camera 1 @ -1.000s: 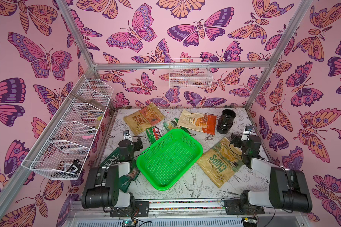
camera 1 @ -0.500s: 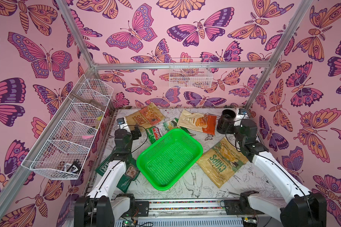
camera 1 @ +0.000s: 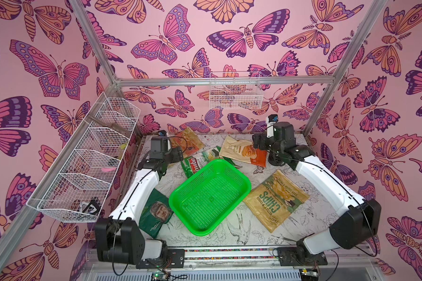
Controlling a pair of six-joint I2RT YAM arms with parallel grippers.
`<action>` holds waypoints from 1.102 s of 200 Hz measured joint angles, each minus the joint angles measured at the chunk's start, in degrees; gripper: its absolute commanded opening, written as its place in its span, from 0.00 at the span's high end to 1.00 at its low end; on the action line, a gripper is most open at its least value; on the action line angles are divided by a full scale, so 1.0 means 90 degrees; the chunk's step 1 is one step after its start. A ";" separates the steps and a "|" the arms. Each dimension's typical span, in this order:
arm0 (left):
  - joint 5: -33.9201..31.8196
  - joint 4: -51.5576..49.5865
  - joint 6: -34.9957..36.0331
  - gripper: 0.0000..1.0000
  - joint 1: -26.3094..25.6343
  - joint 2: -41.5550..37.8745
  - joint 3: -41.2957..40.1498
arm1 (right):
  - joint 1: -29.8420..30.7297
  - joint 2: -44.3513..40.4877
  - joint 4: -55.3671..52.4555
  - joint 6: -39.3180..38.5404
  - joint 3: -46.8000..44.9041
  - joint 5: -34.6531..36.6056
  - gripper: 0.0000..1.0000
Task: Put the potato chips into the basket
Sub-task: Pick up the potato chip from the center of the board.
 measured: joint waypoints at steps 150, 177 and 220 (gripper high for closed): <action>0.0590 -0.2331 -0.0384 0.26 -0.0437 0.3806 0.2851 | 0.0000 0.1260 -0.1015 -0.0002 0.0976 -0.0937 0.07; 0.0551 -0.2397 -0.0415 0.30 -0.0437 0.4017 0.2856 | 0.0000 0.1265 -0.1061 0.0000 0.0976 -0.0952 0.07; 0.0578 -0.2460 -0.0420 0.32 -0.0437 0.4274 0.2856 | 0.0000 0.1277 -0.1178 -0.0022 0.0976 -0.0945 0.06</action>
